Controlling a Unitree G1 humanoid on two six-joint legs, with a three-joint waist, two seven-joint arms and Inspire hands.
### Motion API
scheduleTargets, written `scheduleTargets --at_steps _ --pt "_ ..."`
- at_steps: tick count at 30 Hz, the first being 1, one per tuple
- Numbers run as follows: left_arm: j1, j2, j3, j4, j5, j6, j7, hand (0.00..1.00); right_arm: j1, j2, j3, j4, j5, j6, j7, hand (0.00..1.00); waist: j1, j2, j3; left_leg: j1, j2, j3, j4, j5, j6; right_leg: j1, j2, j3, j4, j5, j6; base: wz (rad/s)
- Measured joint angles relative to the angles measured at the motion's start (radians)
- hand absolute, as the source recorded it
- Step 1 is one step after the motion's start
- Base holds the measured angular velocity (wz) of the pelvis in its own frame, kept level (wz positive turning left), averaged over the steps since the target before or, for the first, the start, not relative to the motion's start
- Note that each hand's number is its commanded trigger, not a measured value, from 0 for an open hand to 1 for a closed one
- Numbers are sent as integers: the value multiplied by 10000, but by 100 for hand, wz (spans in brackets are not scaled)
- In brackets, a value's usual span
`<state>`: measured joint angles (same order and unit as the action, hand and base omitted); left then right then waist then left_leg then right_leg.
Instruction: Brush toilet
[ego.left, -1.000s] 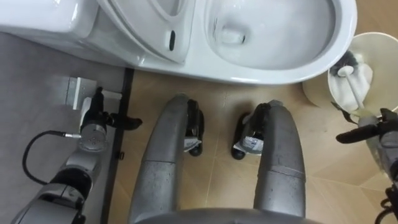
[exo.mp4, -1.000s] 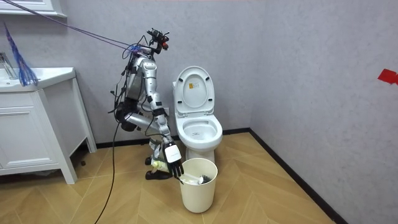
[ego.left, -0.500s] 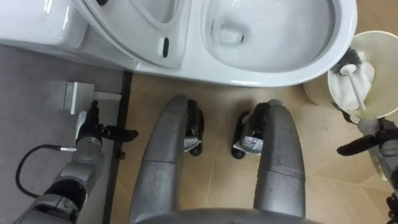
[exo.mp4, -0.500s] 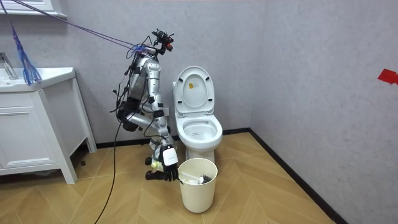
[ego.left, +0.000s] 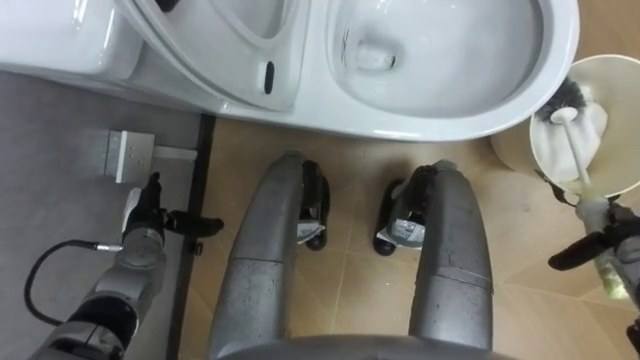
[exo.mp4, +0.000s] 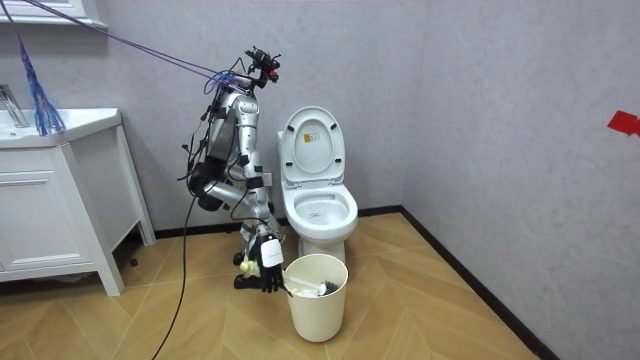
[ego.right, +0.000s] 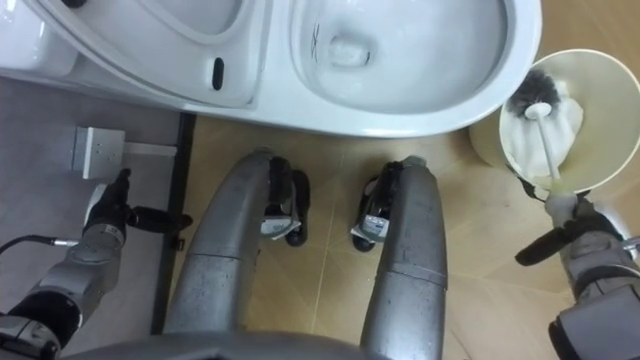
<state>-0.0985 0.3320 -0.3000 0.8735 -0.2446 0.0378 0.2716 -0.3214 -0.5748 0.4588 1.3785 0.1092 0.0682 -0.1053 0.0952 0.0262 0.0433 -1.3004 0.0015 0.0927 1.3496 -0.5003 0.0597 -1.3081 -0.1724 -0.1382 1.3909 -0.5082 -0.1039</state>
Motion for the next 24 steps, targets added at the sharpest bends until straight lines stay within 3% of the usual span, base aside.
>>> scheduleTargets --at_steps 1,2,9,19,24 --pt "0 0 0 2 -3 51 -18 0 5 -29 5 0 -17 0 0 23 16 25 -16 1 0 -1 -2 0 0 -1 -1 0 1 0 1 0" --pt "-2 0 -1 0 -6 69 -69 0 35 -68 6 0 -16 1 1 100 55 51 -33 2 0 -2 -2 0 0 -1 0 0 1 0 1 0" --pt "229 29 0 -226 -69 79 -204 0 260 -96 -1 200 24 169 -6 100 206 140 -89 55 7 -12 -1 0 -1 73 -12 -20 4 -6 -8 0" --pt "278 38 0 -355 -566 127 -373 0 270 -30 -230 200 531 346 -232 100 -64 114 -84 106 -9 -54 24 -2 0 150 -10 -24 1 -26 28 0" --pt "307 39 9 -509 -569 257 -365 0 273 274 -354 202 574 375 -239 100 -145 102 -84 107 -3 -62 54 -3 -1 156 18 -23 5 -26 28 0"
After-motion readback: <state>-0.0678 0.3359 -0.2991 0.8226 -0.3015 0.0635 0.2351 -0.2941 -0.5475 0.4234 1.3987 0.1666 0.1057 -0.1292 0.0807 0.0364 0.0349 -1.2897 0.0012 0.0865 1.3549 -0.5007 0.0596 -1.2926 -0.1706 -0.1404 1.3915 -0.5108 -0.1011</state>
